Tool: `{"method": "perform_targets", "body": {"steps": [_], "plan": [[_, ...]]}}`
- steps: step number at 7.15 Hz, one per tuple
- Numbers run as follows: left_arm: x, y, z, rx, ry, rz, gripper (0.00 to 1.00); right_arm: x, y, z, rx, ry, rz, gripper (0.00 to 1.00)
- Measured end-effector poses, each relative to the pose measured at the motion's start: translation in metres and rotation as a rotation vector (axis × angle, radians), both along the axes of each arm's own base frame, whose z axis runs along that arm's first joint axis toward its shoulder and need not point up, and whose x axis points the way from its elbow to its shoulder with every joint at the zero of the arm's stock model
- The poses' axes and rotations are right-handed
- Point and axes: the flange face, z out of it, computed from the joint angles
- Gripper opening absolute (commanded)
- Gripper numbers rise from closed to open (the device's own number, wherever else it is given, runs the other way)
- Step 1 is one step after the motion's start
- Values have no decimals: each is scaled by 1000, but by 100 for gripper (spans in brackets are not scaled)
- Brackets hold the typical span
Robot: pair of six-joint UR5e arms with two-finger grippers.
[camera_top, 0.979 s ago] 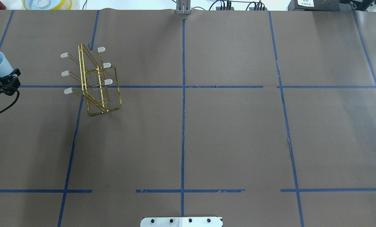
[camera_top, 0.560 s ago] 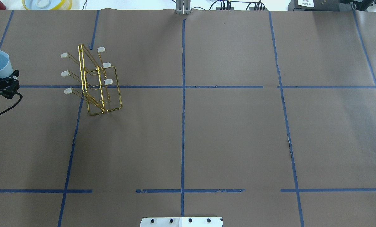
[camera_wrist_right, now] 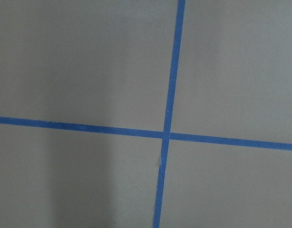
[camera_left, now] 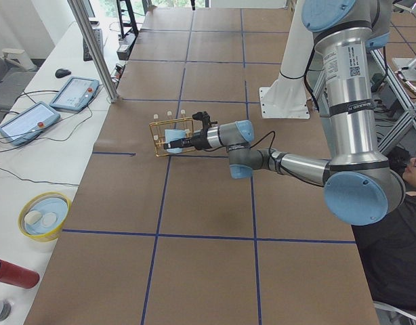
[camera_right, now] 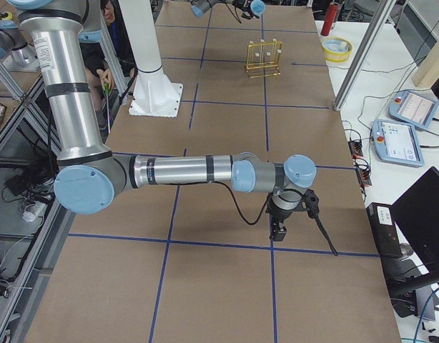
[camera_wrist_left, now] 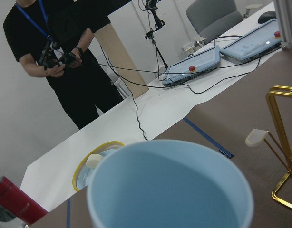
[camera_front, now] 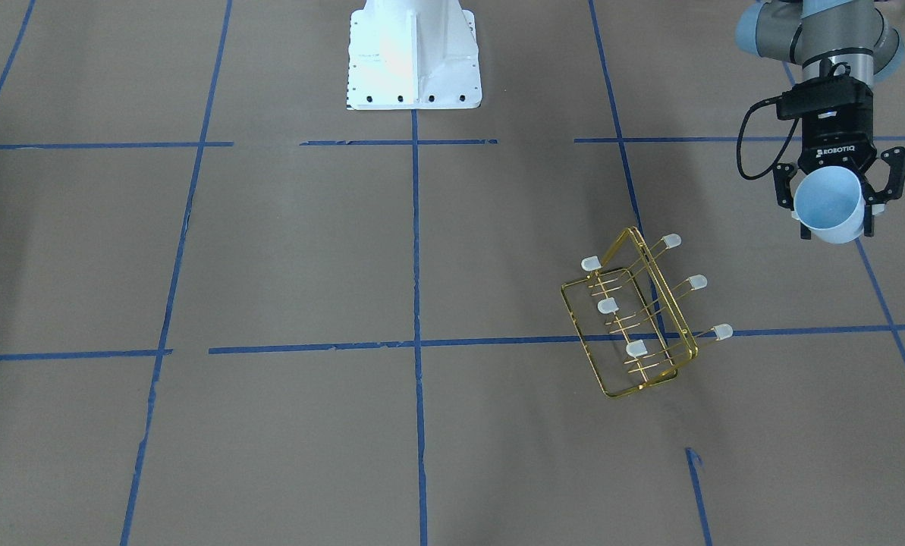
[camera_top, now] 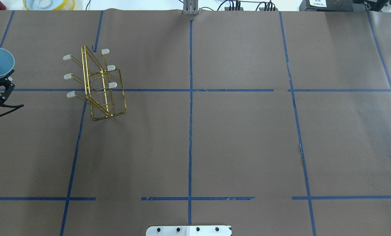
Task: Hang cup on cup holder
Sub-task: 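Lift the cup with the left gripper and turn it sideways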
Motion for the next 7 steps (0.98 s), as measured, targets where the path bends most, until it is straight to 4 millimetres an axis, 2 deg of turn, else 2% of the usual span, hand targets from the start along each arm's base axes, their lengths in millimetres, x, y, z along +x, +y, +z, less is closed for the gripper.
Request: {"method": "perform_targets", "body": {"steps": [3,5,7], "plan": [[10,4,-22,40,-340,-92,0,0,0,0,0,0,0,100],[33,19,-35,38,-538,-190,0,0,0,0,0,0,0,100],[43,31,-54,53,-742,-251,0,0,0,0,0,0,0,100]]}}
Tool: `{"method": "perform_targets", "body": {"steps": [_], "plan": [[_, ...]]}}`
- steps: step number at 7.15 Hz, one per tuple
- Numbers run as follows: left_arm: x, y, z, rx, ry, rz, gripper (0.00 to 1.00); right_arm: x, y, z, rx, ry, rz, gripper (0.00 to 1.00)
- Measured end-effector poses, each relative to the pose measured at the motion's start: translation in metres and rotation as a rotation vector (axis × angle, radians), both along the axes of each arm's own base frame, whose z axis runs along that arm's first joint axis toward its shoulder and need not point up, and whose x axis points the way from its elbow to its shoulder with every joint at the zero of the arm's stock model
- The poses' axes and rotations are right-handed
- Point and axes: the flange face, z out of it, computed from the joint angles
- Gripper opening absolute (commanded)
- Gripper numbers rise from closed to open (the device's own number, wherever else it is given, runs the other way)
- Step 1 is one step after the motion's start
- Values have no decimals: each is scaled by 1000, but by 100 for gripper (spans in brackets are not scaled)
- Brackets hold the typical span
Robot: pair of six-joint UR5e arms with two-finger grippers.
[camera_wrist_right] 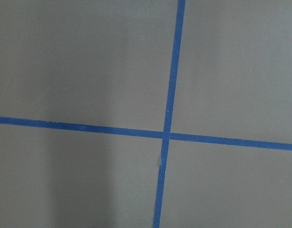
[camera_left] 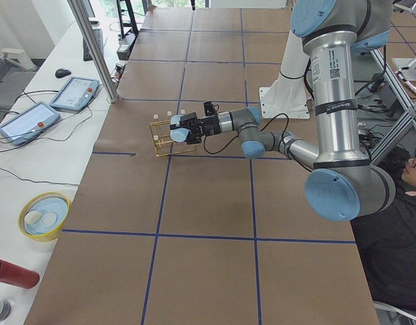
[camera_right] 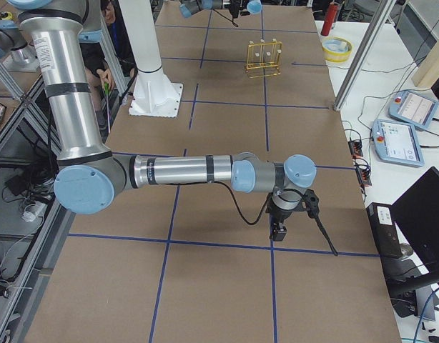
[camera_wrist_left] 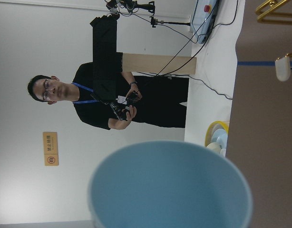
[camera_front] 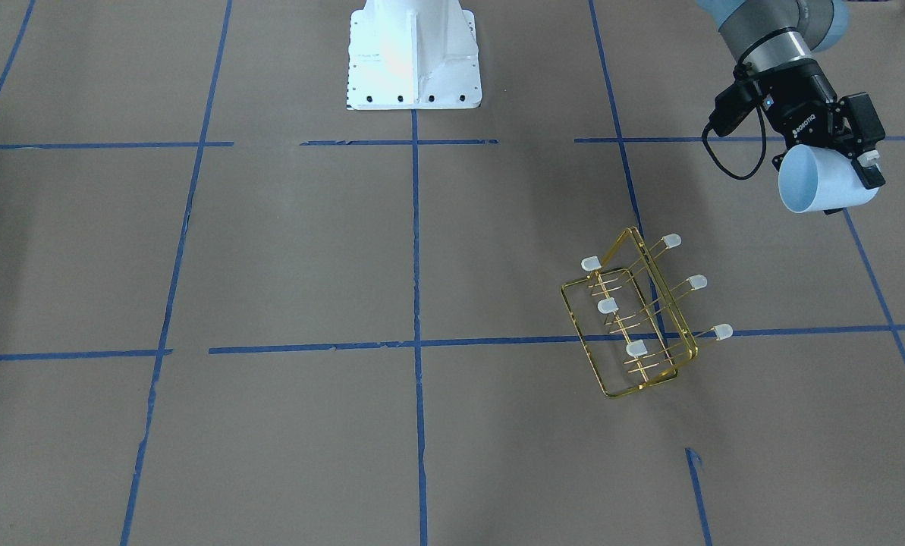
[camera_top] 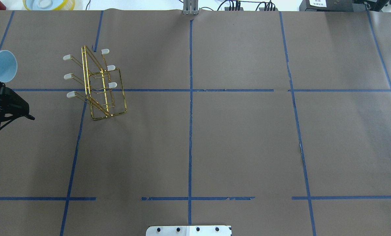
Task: Hang cup on cup holder
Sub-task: 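Lift the cup with the left gripper and turn it sideways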
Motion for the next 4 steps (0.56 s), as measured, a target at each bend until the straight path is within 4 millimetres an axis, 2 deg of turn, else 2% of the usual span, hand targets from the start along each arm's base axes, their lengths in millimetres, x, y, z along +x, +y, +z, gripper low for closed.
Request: {"method": "perform_targets", "body": {"steps": [2,4], "plan": [[-1,5,-15,-9,-206,3,0,0,0,0,0,0,0,100],[4,10,-19,-29,-450,13,0,0,0,0,1,0,0,100]]}}
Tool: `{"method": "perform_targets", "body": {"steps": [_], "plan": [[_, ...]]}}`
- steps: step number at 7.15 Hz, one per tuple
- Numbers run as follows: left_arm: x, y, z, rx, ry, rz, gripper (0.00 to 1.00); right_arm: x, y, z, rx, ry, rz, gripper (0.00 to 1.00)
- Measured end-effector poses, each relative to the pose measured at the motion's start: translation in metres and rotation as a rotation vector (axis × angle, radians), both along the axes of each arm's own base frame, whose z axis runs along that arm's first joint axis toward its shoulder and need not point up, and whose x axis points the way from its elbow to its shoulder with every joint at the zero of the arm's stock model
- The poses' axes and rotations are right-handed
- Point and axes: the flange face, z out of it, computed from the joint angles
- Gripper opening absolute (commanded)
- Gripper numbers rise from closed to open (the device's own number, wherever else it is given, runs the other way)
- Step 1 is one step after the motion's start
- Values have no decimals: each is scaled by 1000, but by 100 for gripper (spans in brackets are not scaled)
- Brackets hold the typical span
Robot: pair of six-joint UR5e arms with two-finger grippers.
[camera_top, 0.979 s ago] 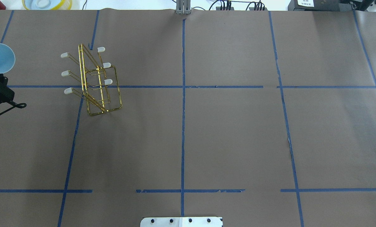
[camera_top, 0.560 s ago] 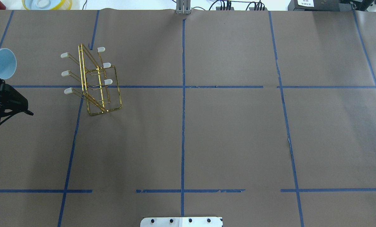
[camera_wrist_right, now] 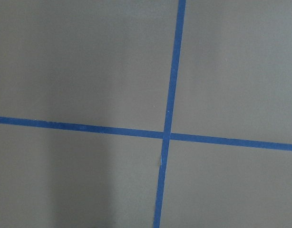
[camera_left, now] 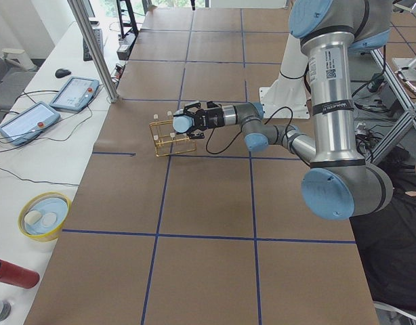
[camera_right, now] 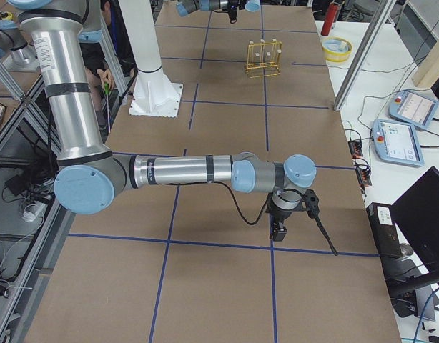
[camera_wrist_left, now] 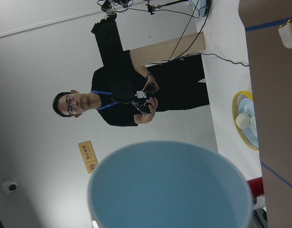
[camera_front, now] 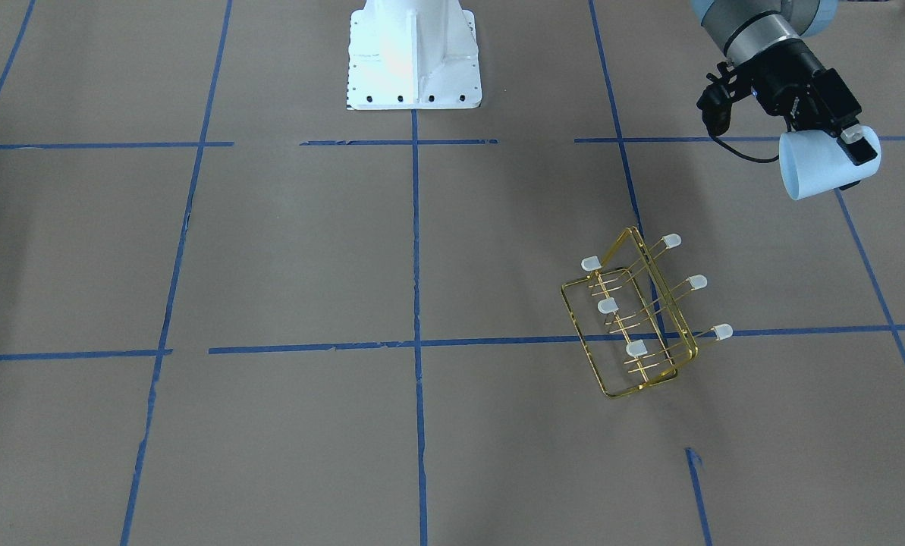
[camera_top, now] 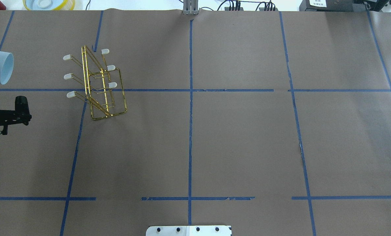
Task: Hang cup on cup holder
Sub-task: 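Lift the cup with the left gripper and turn it sideways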
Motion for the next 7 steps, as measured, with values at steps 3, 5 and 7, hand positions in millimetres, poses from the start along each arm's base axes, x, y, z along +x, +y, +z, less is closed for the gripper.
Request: {"method": "perform_targets", "body": {"steps": [3,5,7], "plan": [[32,17,13,16,-271,-17,0,0,0,0,-1,0,1,100],[64,17,24,36,-322,-26,0,0,0,0,-1,0,1,100],[96,17,30,50,-344,-22,0,0,0,0,-1,0,1,100]]}}
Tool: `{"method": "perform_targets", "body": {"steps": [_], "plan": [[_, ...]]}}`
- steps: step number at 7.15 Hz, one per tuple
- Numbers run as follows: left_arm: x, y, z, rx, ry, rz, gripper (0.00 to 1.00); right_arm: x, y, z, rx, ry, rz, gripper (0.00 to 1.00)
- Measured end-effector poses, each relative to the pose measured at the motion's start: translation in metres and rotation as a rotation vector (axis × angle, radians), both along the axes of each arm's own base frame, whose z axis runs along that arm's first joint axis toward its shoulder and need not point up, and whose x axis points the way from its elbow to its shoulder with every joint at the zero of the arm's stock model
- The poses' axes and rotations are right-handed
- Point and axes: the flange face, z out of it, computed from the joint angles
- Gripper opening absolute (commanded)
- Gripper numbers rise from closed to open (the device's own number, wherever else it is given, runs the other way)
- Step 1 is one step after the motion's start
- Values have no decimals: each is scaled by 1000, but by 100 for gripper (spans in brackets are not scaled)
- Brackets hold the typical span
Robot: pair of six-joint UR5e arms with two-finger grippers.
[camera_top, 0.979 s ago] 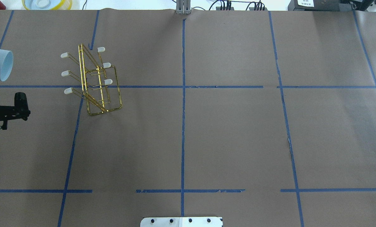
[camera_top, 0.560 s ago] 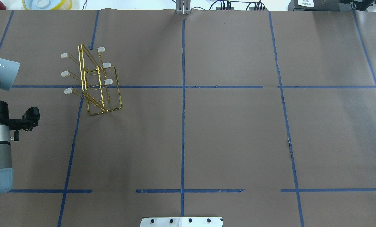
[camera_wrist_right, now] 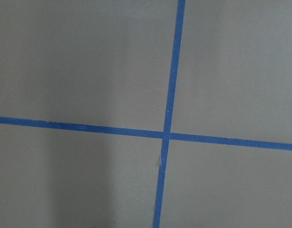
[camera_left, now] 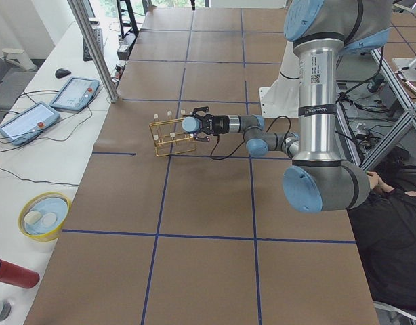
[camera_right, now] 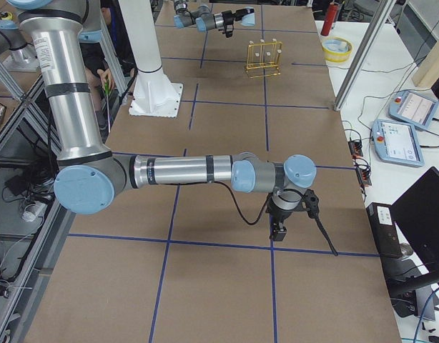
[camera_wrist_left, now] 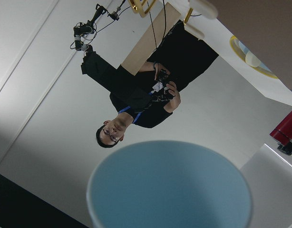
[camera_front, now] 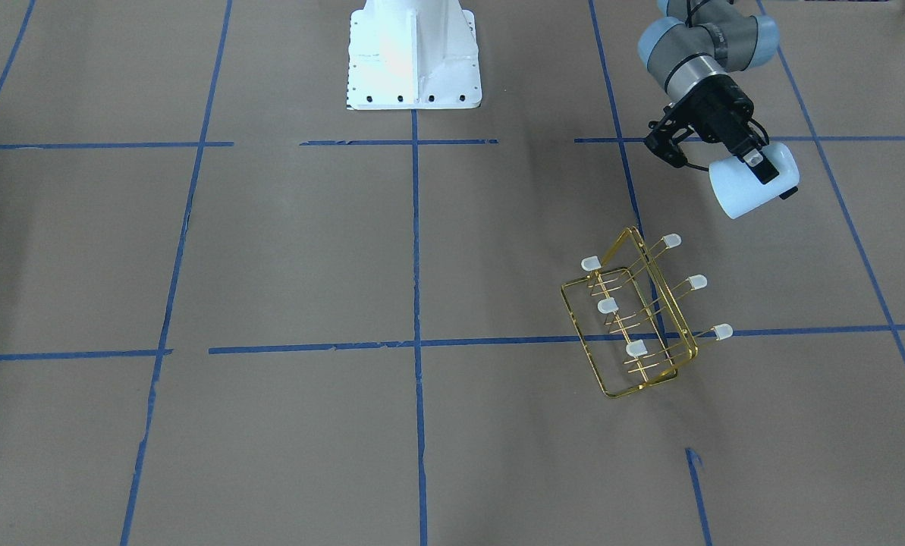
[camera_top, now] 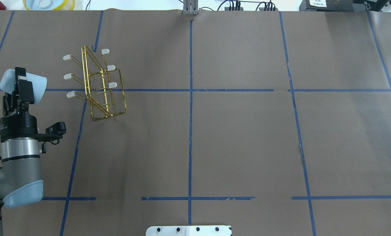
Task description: Hang cup on cup holder
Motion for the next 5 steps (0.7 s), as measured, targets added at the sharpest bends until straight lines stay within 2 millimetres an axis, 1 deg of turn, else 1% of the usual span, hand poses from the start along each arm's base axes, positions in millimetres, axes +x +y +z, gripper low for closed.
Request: {"method": "perform_targets", "body": {"steps": [2,3,5], "plan": [[25,-4,5,1,-8,6,0,0,0,0,0,0,0,100],[32,-5,7,0,-12,7,0,0,0,0,0,0,0,100],[41,-7,9,8,-20,-1,0,0,0,0,0,0,0,100]]}}
